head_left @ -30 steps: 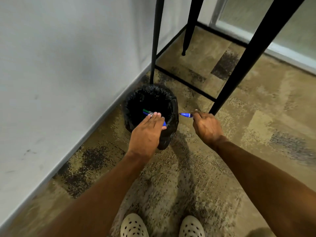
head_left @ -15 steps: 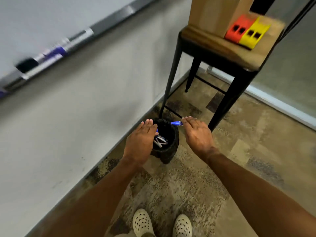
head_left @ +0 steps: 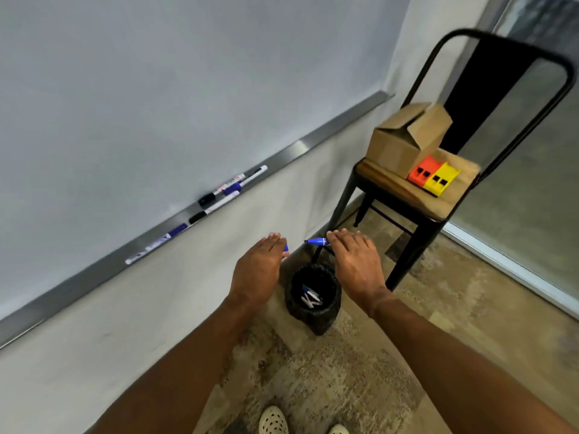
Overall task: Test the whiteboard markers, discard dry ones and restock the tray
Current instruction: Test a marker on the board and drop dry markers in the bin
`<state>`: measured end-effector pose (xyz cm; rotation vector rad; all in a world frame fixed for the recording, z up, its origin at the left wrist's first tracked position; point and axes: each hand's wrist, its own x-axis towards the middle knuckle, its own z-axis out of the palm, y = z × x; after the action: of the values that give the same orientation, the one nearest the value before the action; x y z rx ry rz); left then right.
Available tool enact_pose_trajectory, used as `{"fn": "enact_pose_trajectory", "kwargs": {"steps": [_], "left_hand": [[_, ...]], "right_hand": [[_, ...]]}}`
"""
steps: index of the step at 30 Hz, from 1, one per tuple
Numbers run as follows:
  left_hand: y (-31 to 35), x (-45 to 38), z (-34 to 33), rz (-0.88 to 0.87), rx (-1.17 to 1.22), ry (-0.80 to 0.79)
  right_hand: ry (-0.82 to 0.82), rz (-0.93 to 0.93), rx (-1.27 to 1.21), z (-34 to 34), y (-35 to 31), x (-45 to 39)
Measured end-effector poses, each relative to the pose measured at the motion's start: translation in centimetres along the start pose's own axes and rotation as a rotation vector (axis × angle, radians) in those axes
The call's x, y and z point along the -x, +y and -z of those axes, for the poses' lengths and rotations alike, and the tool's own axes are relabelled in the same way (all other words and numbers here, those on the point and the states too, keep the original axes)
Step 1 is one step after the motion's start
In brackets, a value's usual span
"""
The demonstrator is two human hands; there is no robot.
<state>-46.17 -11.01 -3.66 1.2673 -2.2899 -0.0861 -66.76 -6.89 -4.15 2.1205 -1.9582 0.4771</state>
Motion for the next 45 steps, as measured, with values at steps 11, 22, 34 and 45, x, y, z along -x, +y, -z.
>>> {"fn": "enact_pose_trajectory", "kwargs": {"steps": [11,22,34,45], "left_hand": [[-0.8,5.7,8.5,0.101,-0.172,0.038],[0.2,14.9,15.2,0.326,-0.312,0.012],[-3.2,24.6,24.1,0.513,-0.424,0.113],[-12.2,33.5,31.5,0.617,-0.412,0.134]], "right_hand": [[0.004,0.143,-0.088,4.7,-6.9,0.7],[-0.018,0.394,-0.217,6.4,-14.2,3.0],[0.142,0.654,-0.399,7.8,-27.3,3.7],[0.165,0.717,-0.475,7.7,-43.0,5.2]]}}
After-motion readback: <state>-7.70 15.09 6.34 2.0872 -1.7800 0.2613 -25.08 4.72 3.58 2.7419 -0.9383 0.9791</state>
